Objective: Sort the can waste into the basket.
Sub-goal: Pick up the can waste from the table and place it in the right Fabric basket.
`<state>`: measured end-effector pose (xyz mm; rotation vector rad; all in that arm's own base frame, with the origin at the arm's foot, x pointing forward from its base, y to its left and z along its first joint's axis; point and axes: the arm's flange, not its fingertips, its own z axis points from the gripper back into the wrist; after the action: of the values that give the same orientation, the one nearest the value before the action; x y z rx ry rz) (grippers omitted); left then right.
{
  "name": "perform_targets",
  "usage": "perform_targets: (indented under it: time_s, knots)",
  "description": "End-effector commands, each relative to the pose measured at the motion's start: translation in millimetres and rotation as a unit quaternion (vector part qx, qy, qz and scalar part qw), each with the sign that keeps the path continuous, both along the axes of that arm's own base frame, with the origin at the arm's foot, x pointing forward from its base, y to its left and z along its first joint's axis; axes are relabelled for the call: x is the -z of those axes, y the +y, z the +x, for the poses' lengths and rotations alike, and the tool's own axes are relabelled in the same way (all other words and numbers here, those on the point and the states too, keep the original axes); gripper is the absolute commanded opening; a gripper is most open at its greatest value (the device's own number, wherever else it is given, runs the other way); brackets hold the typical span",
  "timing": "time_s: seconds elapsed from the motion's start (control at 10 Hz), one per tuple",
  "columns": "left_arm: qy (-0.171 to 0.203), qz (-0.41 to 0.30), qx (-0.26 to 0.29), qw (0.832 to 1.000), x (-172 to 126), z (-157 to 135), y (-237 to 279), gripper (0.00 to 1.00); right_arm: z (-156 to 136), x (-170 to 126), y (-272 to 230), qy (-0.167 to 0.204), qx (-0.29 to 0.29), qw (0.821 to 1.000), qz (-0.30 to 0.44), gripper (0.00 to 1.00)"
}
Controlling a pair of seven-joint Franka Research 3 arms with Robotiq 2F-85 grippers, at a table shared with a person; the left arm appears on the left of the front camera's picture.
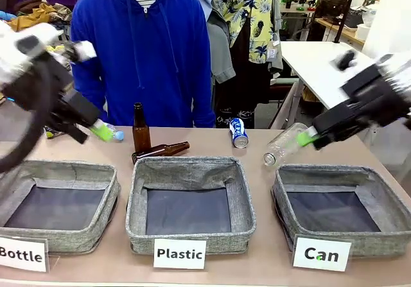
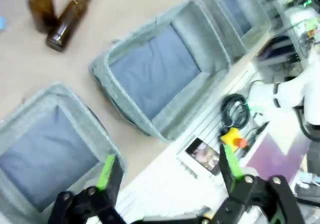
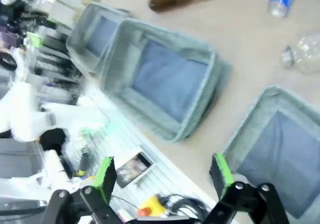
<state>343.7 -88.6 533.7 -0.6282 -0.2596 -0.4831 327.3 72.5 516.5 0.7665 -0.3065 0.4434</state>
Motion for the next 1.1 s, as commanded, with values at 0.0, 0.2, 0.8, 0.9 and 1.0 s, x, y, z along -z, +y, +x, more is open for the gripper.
perform_targets:
  time_s: [0.0, 0.2, 0.8, 0.9, 1.0]
  knots:
    - [0.049, -0.077, -0.075, 0.993, 12, 28, 89, 1.00, 5, 16, -75, 0.030, 0.072, 0.991, 0.106, 1.00]
    - [0.087, -0.169, -0.126, 0.974, 42, 28, 177, 1.00, -7, 43, -147, 0.036, 0.154, 0.969, 0.190, 1.00]
    - [0.096, -0.248, -0.416, 0.870, 97, -18, 316, 1.00, -7, 98, -240, 0.053, 0.356, 0.902, 0.239, 1.00]
    - [0.107, -0.243, -0.354, 0.896, 102, -16, 331, 1.00, -12, 92, -265, 0.072, 0.327, 0.906, 0.258, 1.00]
    - [0.107, -0.243, -0.354, 0.896, 102, -16, 331, 1.00, -12, 92, -265, 0.072, 0.327, 0.906, 0.258, 1.00]
